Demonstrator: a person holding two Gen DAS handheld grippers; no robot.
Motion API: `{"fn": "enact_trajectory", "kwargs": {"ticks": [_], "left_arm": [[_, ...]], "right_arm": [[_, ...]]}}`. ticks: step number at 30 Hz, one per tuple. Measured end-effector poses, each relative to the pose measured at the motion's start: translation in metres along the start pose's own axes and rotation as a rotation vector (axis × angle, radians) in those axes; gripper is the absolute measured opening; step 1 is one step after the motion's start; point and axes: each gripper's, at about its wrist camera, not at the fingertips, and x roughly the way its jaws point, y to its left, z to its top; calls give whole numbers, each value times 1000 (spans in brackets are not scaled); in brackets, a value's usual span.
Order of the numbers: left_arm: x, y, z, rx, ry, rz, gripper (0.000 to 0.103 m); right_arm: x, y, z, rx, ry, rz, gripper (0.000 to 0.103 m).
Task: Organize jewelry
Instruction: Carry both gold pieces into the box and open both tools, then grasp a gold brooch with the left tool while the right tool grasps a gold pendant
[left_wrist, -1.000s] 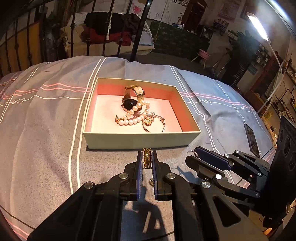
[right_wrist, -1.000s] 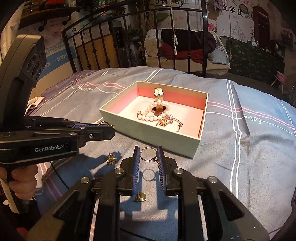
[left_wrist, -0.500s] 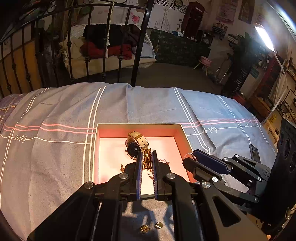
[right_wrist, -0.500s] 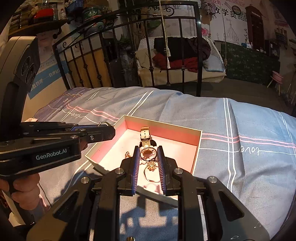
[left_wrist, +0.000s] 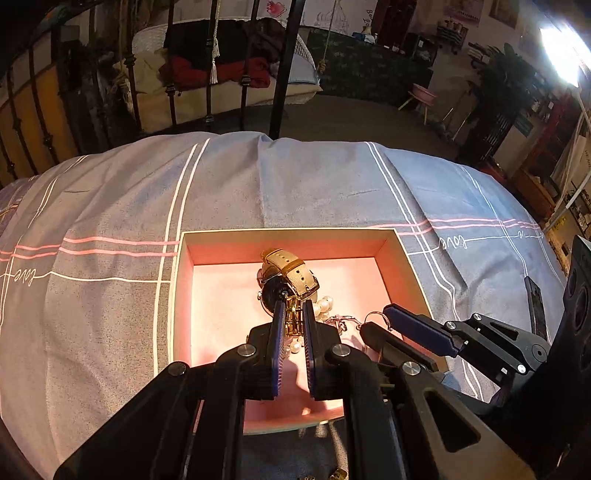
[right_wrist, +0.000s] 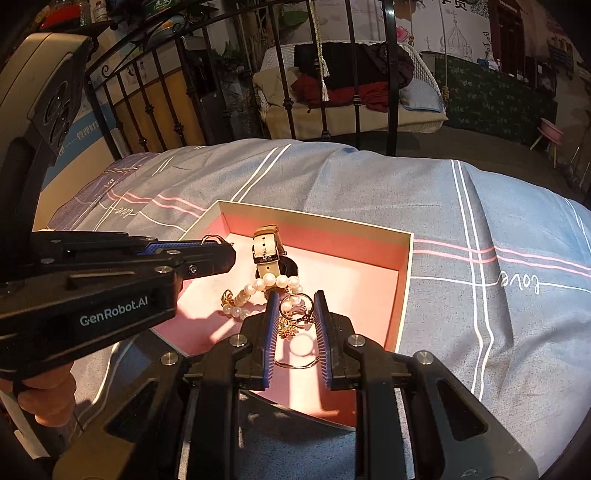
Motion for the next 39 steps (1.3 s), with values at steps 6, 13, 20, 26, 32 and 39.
{"fn": "enact_trajectory", "kwargs": {"ticks": [6,13,20,26,32,39], "left_arm": [[10,1,-2,-5,26,-5,9],[13,-1,0,-3,32,11,9],[16,-3,0,5,41,25,9],[8,0,0,-10,9,52,39],[-3,-2,-2,9,-13,49,62],[-39,0,-25,38,-102,-4,91]], "right_arm": [[5,1,-4,-6,14,8,20],[8,5,-4,-18,16,22,20],[8,6,-5,-15,21,26,20],[-4,8,-4,-29,-21,8,59],[-17,17,-3,-54,-64,-8,94],[-50,25,-35,-82,-76,-68,98]]}}
